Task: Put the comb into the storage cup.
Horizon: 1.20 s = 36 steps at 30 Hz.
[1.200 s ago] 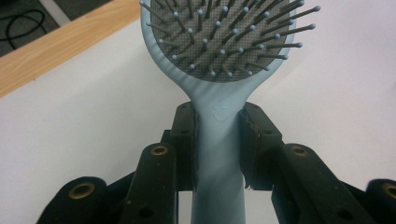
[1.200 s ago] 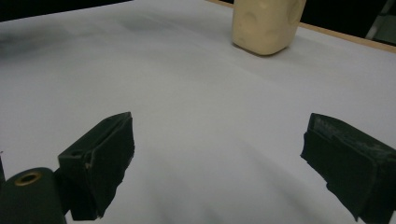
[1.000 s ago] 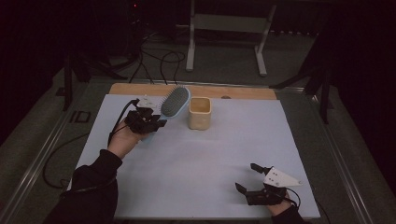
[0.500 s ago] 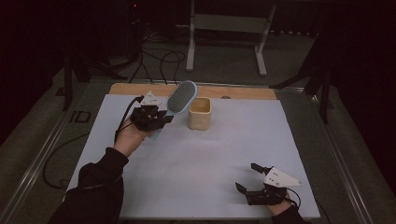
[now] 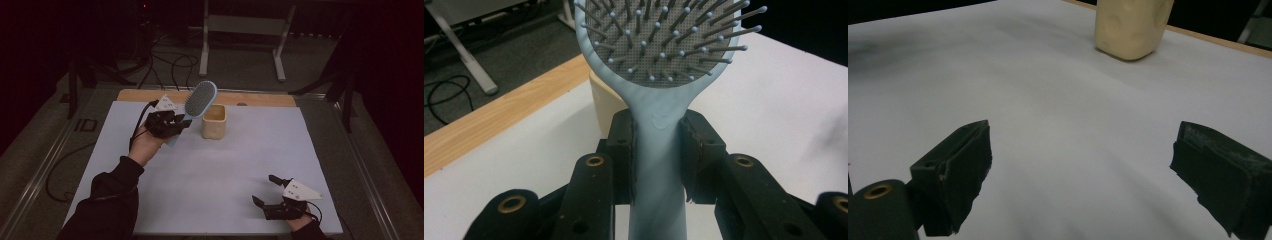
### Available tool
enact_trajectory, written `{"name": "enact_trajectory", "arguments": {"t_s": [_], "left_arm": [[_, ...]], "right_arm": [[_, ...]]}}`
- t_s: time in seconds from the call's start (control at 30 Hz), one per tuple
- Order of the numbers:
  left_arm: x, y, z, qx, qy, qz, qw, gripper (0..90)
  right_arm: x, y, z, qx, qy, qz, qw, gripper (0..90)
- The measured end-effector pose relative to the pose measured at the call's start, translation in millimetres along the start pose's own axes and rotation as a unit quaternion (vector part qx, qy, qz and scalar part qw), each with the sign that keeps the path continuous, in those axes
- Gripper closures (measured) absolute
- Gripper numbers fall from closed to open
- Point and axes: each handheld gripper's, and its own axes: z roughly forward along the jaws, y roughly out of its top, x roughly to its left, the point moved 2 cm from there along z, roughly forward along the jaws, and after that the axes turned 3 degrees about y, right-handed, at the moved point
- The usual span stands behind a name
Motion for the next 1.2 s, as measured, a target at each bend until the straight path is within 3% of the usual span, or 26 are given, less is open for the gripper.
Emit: {"name": "enact_trajectory", "arguments": {"t_s": [0.13, 0.43, 0.53, 0.6, 0.87, 1.2], "left_arm": [[-2.9, 2.4, 3.9, -0.011, 0.004, -0.001, 0.9999, 70.1], [-8.5, 12.8, 13.0, -0.043, -0.009, -0.002, 0.9990, 70.0], [-10.6, 16.1, 16.7, -0.054, 0.004, 0.002, 0.9985, 70.1], [-10.2, 18.5, 19.4, -0.058, -0.008, -0.008, 0.9982, 70.1], [-6.9, 24.2, 28.6, -0.076, -0.015, -0.022, 0.9967, 70.0], [-2.0, 35.1, 41.5, -0.111, -0.024, -0.041, 0.9927, 70.0]], "right_arm": [[0.3, 0.1, 0.0, 0.000, 0.000, 0.000, 1.0000, 8.9], [0.4, 0.1, -0.2, 0.000, 0.001, 0.002, 1.0000, 8.9], [0.6, 0.2, -0.2, 0.000, 0.002, 0.002, 1.0000, 8.9], [0.7, 0.2, -0.2, 0.000, 0.001, 0.001, 1.0000, 8.9], [0.1, 0.1, -1.0, -0.002, 0.002, 0.003, 1.0000, 8.9], [0.0, 0.7, -1.9, -0.005, 0.003, 0.007, 1.0000, 8.9]]}}
